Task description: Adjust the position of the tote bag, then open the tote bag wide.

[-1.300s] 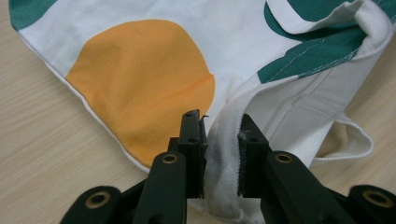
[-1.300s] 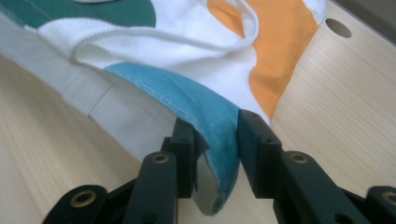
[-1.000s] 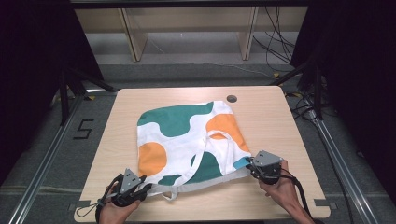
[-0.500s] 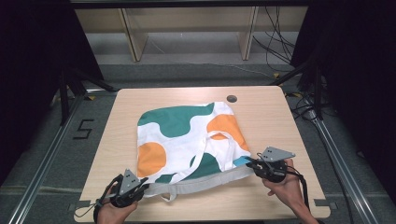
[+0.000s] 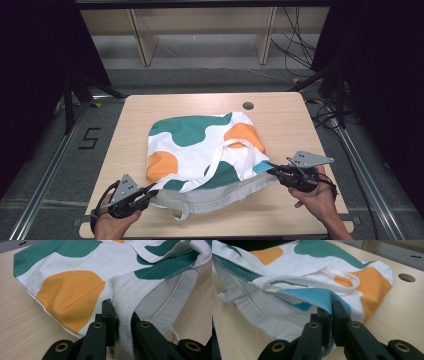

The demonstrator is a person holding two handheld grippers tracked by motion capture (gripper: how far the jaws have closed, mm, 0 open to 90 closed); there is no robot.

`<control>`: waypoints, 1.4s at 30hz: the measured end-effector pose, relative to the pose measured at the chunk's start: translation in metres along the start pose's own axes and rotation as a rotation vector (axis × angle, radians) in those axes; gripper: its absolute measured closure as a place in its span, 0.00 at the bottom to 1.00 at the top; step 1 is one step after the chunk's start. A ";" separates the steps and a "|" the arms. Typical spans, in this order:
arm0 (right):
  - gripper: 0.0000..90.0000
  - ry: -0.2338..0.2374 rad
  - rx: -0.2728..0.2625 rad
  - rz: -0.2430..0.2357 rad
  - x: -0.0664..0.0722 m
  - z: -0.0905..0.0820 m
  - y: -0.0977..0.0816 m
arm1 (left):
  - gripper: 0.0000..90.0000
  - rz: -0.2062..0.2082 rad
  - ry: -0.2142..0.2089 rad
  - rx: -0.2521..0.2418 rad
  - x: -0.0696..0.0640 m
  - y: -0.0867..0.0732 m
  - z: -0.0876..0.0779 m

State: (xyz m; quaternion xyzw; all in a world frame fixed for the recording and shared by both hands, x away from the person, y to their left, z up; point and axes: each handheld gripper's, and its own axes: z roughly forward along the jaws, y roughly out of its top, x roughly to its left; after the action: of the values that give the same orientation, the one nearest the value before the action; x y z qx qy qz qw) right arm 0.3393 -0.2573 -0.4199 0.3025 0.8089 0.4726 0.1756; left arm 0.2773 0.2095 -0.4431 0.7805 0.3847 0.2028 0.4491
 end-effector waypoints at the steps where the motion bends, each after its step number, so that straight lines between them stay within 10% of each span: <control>1: 0.97 0.003 0.001 -0.012 -0.001 -0.001 0.001 | 0.92 0.009 -0.002 0.001 -0.001 0.001 -0.001; 17: 0.97 0.036 0.023 -0.048 -0.005 -0.015 0.044 | 0.92 0.006 -0.035 -0.043 0.004 0.023 -0.018; 29: 0.97 0.081 0.013 -0.036 -0.016 -0.042 0.100 | 0.92 0.000 -0.123 -0.101 0.023 0.081 -0.047; 42: 0.98 0.108 0.067 -0.027 -0.037 -0.069 0.173 | 0.92 0.027 -0.182 -0.055 0.032 0.153 -0.069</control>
State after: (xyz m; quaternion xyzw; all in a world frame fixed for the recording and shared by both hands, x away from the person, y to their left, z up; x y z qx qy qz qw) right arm 0.3841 -0.2632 -0.2349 0.2713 0.8366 0.4585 0.1277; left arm 0.3153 0.2264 -0.2773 0.7882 0.3261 0.1475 0.5007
